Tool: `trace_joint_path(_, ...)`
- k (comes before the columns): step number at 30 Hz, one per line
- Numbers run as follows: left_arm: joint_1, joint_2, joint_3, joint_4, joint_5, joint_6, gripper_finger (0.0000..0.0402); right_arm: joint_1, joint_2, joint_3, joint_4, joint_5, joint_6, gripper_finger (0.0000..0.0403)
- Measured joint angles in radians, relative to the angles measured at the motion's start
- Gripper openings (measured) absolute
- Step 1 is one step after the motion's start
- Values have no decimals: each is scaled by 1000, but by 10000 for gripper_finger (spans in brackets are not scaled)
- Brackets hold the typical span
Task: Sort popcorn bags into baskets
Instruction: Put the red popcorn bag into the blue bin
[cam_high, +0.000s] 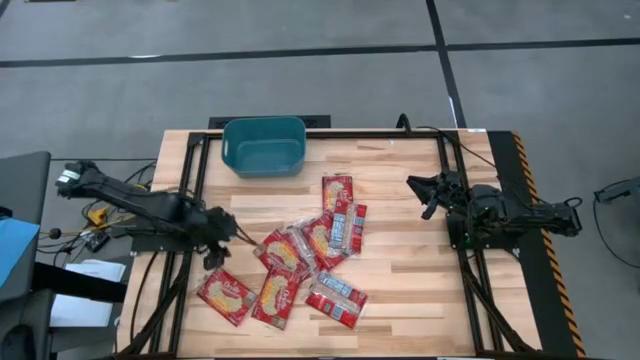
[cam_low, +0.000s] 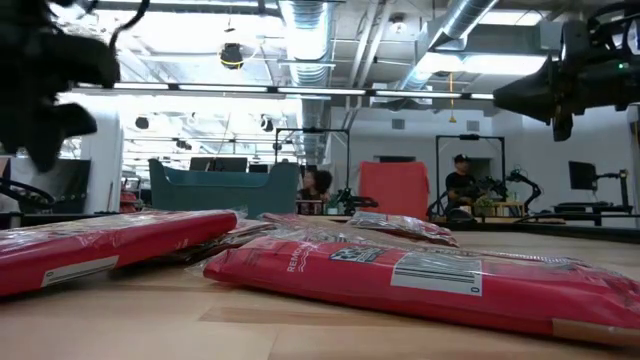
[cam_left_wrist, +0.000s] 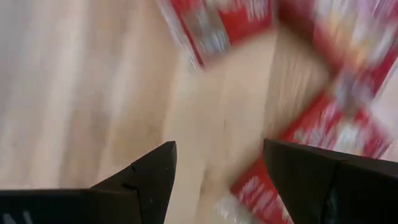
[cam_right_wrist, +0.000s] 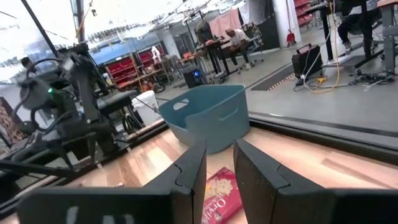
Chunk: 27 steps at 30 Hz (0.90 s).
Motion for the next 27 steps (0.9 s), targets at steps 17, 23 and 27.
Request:
trace_joint_path(17, -277, 413, 9, 212, 136, 118, 228, 0, 0, 5, -120, 0, 99, 108)
trace_joint_path(23, -332, 500, 17, 212, 79, 177, 228, 0, 0, 4, -123, -1, 100, 108)
trace_joint_path(27, -338, 548, 23, 196, 71, 173, 212, 0, 0, 4, -123, -1, 100, 108)
